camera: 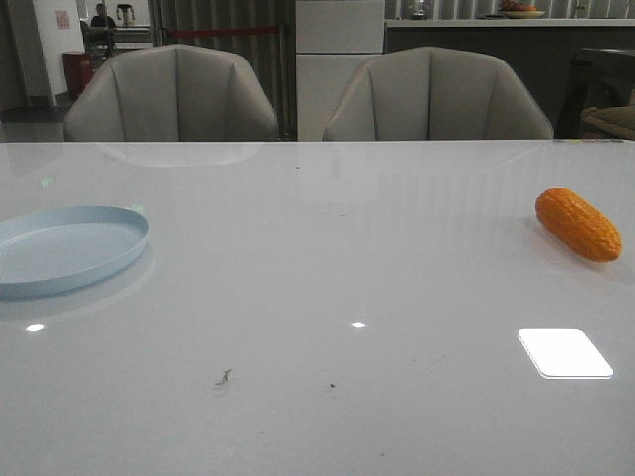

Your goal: Place corn on plate with both arms

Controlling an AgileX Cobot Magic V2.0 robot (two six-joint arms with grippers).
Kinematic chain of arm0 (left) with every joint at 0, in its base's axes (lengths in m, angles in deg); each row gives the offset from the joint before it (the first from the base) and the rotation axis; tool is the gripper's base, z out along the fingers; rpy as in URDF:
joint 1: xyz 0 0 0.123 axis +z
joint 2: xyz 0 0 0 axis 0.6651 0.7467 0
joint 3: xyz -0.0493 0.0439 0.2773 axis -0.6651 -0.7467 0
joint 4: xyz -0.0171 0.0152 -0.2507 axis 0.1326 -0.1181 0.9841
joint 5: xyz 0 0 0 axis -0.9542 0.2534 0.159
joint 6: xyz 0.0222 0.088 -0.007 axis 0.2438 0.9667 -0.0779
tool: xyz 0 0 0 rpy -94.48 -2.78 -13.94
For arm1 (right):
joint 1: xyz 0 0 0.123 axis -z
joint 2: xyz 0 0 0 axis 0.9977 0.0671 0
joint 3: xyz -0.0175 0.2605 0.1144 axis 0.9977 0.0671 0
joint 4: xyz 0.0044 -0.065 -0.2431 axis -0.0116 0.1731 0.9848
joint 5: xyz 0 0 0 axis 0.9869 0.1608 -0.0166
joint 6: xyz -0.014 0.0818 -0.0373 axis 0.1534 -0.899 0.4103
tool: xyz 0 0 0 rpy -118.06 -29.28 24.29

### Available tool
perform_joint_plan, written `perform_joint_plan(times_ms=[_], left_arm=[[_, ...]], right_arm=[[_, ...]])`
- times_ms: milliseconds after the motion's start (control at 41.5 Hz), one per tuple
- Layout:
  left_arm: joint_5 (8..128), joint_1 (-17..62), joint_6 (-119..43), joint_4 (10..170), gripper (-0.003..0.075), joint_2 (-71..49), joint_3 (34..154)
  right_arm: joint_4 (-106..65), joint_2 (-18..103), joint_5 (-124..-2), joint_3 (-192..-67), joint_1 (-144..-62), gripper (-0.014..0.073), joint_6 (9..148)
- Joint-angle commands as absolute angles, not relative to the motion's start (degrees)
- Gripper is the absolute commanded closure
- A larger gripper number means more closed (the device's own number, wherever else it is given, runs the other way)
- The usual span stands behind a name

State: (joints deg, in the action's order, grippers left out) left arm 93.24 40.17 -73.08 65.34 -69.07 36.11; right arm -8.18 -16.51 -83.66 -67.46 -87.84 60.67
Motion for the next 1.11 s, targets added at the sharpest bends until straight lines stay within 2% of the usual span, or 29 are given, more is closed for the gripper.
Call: perform_joint_plan(times_ms=[0, 72, 241, 458, 675, 819, 1084], left_arm=[[98.56, 40.13, -73.23, 65.62, 0.0624, -69.92, 37.40], [98.56, 40.13, -73.23, 65.46, 0.0624, -69.92, 39.76], [97.82, 40.13, -73.23, 60.20, 0.0624, -69.82, 45.70], [88.22, 40.13, -73.23, 58.72, 0.0624, -65.41, 54.33], [86.55, 40.13, -73.23, 58.72, 0.0624, -53.03, 63.81], [84.77, 40.13, -73.23, 58.72, 0.0624, -42.08, 70.97], [76.71, 40.13, -73.23, 58.72, 0.0624, -26.68, 73.25]], right_arm=[[-8.40, -17.78, -96.65, -69.02, -87.80, 0.0536, 60.95], [-8.40, -17.78, -97.18, -71.04, -87.80, 0.0536, 60.95], [-8.40, -17.59, -88.22, -79.59, -87.80, 0.0536, 60.95], [-8.40, -13.08, -76.43, -90.79, -87.80, 0.0535, 60.95], [-8.40, -1.26, -74.32, -100.57, -87.80, 0.0535, 60.95], [-8.40, 11.10, -70.06, -108.69, -87.80, 0.0535, 60.95], [-8.40, 26.45, -67.78, -110.58, -87.80, 0.0535, 60.95]])
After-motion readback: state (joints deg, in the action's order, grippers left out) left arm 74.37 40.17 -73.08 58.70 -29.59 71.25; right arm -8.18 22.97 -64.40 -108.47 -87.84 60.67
